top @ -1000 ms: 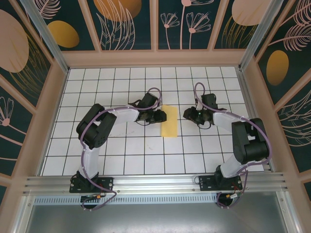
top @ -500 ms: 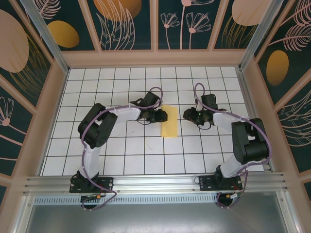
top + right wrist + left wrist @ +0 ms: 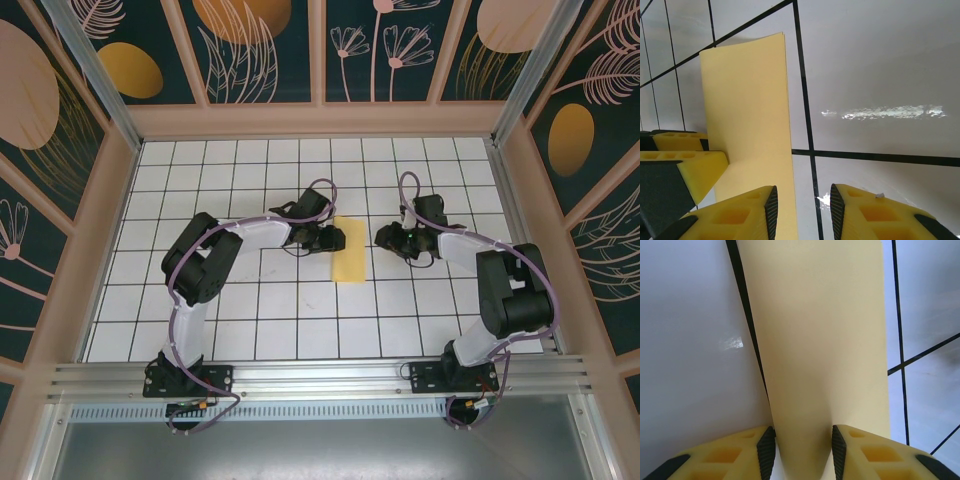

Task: Fold a paper plane with a square sheet of paper (fold left side to right side)
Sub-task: First fold in half a square sheet of paper at the center of the table, then hold the square sheet of paper at the center of the table.

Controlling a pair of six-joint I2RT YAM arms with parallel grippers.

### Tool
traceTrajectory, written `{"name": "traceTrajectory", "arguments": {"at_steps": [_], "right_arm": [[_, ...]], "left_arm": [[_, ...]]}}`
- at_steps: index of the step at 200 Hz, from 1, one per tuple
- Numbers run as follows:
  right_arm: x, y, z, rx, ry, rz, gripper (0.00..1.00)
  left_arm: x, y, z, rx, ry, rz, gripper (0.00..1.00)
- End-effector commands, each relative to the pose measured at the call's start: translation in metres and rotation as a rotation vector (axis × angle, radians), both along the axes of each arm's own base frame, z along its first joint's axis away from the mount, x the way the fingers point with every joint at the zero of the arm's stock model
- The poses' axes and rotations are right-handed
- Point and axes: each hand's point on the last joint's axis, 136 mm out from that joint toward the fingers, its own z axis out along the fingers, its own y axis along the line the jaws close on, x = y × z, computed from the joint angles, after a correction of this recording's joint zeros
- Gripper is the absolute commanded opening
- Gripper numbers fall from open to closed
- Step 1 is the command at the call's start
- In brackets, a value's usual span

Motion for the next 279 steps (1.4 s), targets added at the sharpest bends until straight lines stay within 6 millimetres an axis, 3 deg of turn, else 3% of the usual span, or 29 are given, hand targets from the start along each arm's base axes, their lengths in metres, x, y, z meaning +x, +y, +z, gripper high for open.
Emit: {"name": "traceTrajectory", "arguments": {"at_steps": [1, 47, 82, 121, 200, 228, 279], "right_arm": [[-0.002, 0.01, 0.001, 0.024, -0.001, 0.031, 0.36], [-0.003, 0.029, 0.002, 0.077, 0.01, 0.063, 0.32], [-0.006, 0.046, -0.005, 0.082, 0.033, 0.101, 0.2], [-0.009, 0.057, -0.014, 0.075, 0.061, 0.126, 0.17], [-0.023, 0.041, -0.056, -0.07, 0.186, 0.11, 0.16], [-0.033, 0.036, -0.069, -0.092, 0.229, 0.109, 0.15], [-0.039, 0.031, -0.077, -0.108, 0.253, 0.105, 0.14]], "left_arm": [[-0.013, 0.003, -0.04, 0.078, 0.045, -0.03, 0.4], [-0.013, 0.003, -0.04, 0.081, 0.045, -0.029, 0.4], [-0.013, 0.004, -0.04, 0.082, 0.043, -0.028, 0.4], [-0.013, 0.004, -0.039, 0.081, 0.042, -0.028, 0.4], [-0.011, 0.005, -0.035, 0.083, 0.025, -0.02, 0.4], [-0.003, 0.011, -0.013, 0.099, -0.043, -0.003, 0.45], [0.013, 0.032, 0.049, 0.139, -0.171, 0.048, 0.5]]}}
